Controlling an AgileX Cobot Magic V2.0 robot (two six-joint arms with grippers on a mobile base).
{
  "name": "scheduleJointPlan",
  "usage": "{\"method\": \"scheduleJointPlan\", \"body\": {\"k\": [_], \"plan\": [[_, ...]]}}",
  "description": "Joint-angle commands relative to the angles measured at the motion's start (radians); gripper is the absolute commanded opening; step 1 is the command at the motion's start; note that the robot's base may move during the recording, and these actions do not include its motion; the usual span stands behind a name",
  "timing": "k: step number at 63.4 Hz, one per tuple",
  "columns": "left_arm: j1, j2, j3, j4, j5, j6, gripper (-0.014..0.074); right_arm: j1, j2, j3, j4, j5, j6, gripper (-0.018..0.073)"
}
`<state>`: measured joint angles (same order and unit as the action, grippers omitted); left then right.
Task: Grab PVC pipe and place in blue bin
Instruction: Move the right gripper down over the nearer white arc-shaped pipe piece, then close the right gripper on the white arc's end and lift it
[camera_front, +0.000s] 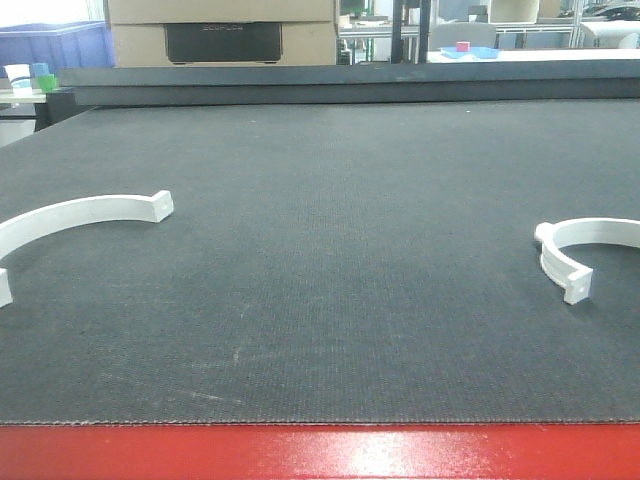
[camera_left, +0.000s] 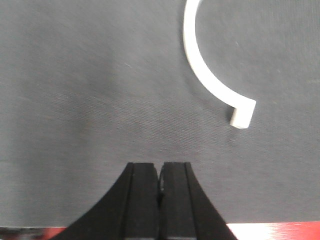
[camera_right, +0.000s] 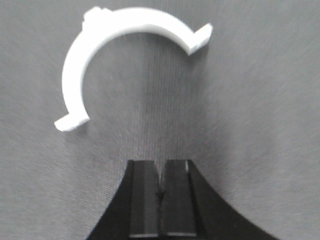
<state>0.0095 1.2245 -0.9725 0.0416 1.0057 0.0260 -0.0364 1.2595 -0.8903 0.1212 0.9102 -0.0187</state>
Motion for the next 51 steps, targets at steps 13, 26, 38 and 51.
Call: {"method": "scheduleJointPlan", "body": {"k": [13,26,38,51], "plan": [[-0.003,0.074,-0.01,-0.13,0.038,-0.002,-0.0111,0.051,0.198,-0.162,-0.092,0.119,0.198,-0.0147],[-0.003,0.074,-0.01,-0.137,0.04,-0.002,-0.0111,0.203,0.276,-0.335,-0.17,0.128,0.317,-0.0147],[-0.003,0.074,-0.01,-0.137,0.047,-0.002,-0.0111,0.235,0.384,-0.416,-0.146,0.125,0.317,-0.0137],[-0.003,0.074,-0.01,-0.137,0.053,-0.002,-0.0111,0.235,0.464,-0.416,-0.088,0.113,0.317,0.0207]]}}
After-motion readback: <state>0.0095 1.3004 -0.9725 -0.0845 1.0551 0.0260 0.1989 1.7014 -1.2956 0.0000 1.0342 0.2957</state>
